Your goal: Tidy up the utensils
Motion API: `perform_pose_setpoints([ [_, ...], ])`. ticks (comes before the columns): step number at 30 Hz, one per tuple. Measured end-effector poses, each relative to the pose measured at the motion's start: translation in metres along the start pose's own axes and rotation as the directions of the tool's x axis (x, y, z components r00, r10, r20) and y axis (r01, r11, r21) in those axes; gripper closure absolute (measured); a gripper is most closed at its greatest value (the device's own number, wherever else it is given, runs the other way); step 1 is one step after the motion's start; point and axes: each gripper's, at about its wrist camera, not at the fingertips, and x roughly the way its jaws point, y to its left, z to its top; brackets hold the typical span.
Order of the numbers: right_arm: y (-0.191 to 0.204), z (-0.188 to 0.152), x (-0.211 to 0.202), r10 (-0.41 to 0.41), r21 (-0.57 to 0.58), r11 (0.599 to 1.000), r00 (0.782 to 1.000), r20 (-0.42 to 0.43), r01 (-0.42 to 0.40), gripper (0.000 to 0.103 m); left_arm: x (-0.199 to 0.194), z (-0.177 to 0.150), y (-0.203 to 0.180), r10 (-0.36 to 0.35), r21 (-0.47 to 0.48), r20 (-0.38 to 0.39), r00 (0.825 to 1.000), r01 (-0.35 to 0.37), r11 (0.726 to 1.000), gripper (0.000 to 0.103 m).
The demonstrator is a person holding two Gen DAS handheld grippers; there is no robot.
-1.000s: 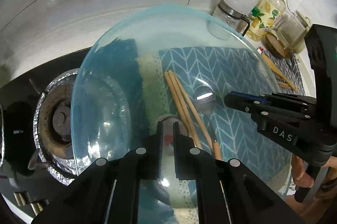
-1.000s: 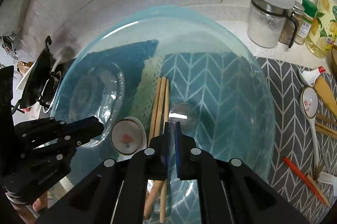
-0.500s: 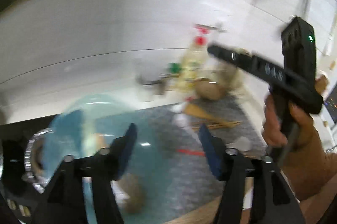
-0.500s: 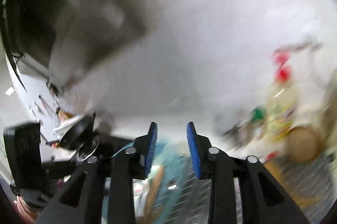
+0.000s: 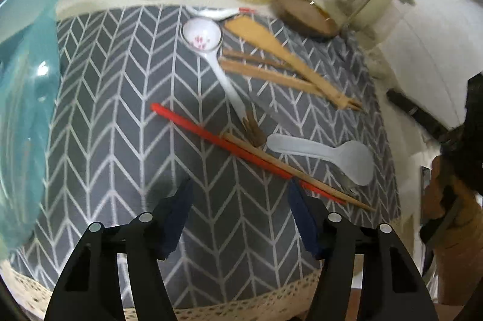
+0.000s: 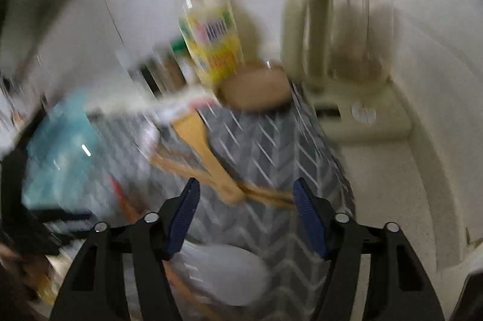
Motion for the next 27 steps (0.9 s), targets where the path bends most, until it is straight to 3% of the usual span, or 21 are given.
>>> perform_pose_setpoints([
  [2, -0.014, -0.004, 0.03, -0.01, -0.033, 0.999, 0.998, -0.065, 0.008, 0.066, 0.001, -0.003, -0.007, 0.025, -0.003, -0.002, 1.0, -0.025, 1.0, 0.04],
  [5, -0.015, 0.004, 0.056, -0.079, -0.139, 0.988, 0.996, -0.049, 0.071, 0.066, 0.009, -0.004, -0.012, 0.101, 0.004, -0.013, 0.995, -0.101, 0.995, 0.04],
  [7, -0.009, 0.006, 0.065, -0.132, -0.219, 0.968, 0.991, -0.027, 0.123, 0.066, 0.01, -0.005, -0.015, 0.119, 0.001, -0.023, 0.993, -0.119, 0.993, 0.04],
  [9, -0.007, 0.006, 0.074, -0.135, -0.267, 0.956, 0.99, -0.034, 0.121, 0.066, 0.014, -0.008, -0.013, 0.127, -0.013, -0.039, 0.991, -0.127, 0.992, 0.04],
  [11, 0.002, 0.003, 0.076, -0.094, -0.3, 0.951, 0.993, -0.07, 0.069, 0.066, 0.018, -0.008, -0.011, 0.133, -0.027, -0.048, 0.99, -0.134, 0.991, 0.04],
  [14, 0.023, -0.009, 0.067, 0.052, -0.32, 0.942, 0.986, -0.158, -0.101, 0.066, 0.022, -0.005, -0.013, 0.143, -0.03, -0.028, 0.989, -0.144, 0.989, 0.039],
  [17, 0.037, -0.028, 0.053, 0.174, -0.265, 0.936, 0.959, -0.223, -0.231, 0.066, 0.025, 0.001, -0.015, 0.161, -0.013, -0.006, 0.987, -0.161, 0.987, 0.039],
  [19, 0.049, -0.04, 0.045, 0.256, -0.244, 0.914, 0.928, -0.27, -0.323, 0.066, 0.027, 0.007, -0.015, 0.164, -0.014, 0.006, 0.986, -0.164, 0.986, 0.039],
  [21, 0.06, -0.053, 0.039, 0.281, -0.243, 0.904, 0.918, -0.281, -0.351, 0.066, 0.03, 0.016, -0.014, 0.159, -0.019, 0.023, 0.987, -0.158, 0.987, 0.038],
  [24, 0.06, -0.061, 0.035, 0.288, -0.199, 0.918, 0.921, -0.263, -0.344, 0.066, 0.036, 0.027, -0.018, 0.166, 0.015, 0.053, 0.985, -0.167, 0.986, 0.04],
  [27, 0.044, -0.06, 0.029, 0.27, -0.136, 0.943, 0.935, -0.228, -0.305, 0.066, 0.04, 0.031, -0.022, 0.169, 0.055, 0.056, 0.984, -0.172, 0.984, 0.056],
])
